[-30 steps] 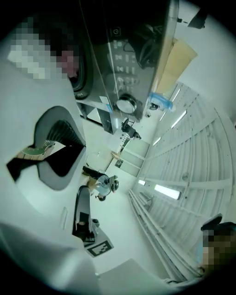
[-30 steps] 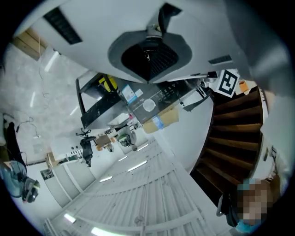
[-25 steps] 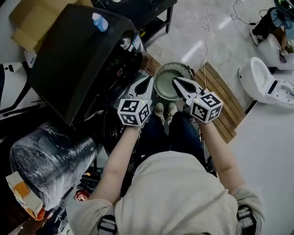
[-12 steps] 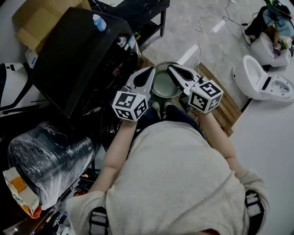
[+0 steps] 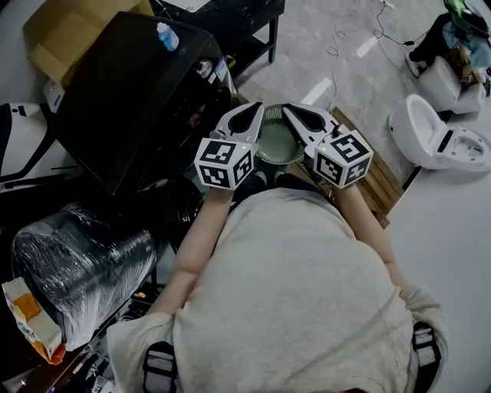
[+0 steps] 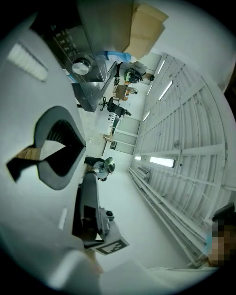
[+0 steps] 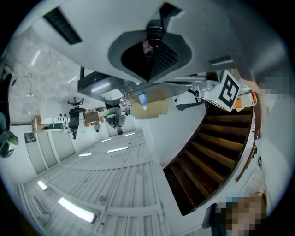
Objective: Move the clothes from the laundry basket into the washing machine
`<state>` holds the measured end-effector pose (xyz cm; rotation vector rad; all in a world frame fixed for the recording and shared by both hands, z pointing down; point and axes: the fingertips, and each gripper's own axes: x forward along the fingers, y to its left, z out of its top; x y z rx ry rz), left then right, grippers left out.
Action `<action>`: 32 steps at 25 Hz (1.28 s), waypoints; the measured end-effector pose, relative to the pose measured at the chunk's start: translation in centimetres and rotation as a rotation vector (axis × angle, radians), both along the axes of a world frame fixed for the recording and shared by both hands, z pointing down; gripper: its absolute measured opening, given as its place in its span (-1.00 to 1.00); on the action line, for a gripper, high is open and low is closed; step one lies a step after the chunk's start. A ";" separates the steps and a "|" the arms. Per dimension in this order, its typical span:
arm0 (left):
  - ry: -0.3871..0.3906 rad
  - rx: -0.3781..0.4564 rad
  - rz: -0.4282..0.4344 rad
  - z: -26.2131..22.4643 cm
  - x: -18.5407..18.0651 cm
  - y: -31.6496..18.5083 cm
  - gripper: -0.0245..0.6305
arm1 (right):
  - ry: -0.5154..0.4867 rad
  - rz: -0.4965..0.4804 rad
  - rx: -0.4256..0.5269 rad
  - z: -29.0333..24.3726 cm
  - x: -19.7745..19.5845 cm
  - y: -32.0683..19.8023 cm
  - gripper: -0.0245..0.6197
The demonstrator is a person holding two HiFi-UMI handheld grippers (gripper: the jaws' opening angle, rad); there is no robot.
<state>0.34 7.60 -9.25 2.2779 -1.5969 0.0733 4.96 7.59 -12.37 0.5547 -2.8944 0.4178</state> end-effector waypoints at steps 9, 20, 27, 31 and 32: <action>-0.067 -0.045 0.010 0.9 0.4 -0.2 -0.90 | 0.030 -0.034 -0.014 0.8 -0.3 -0.3 -0.90; -0.062 -0.047 0.040 0.9 1.5 -0.2 -0.90 | 0.081 -0.114 -0.012 0.8 0.4 0.0 -0.90; -0.048 -0.051 0.064 0.9 2.5 0.3 -0.90 | 0.144 -0.210 0.007 0.9 0.5 1.2 -0.90; -0.031 -0.056 0.072 1.2 2.8 0.9 -0.90 | 0.186 -0.258 0.017 1.1 0.8 2.2 -0.90; -0.030 -0.056 0.072 1.2 2.8 1.0 -0.90 | 0.196 -0.268 0.021 1.1 0.9 2.3 -0.90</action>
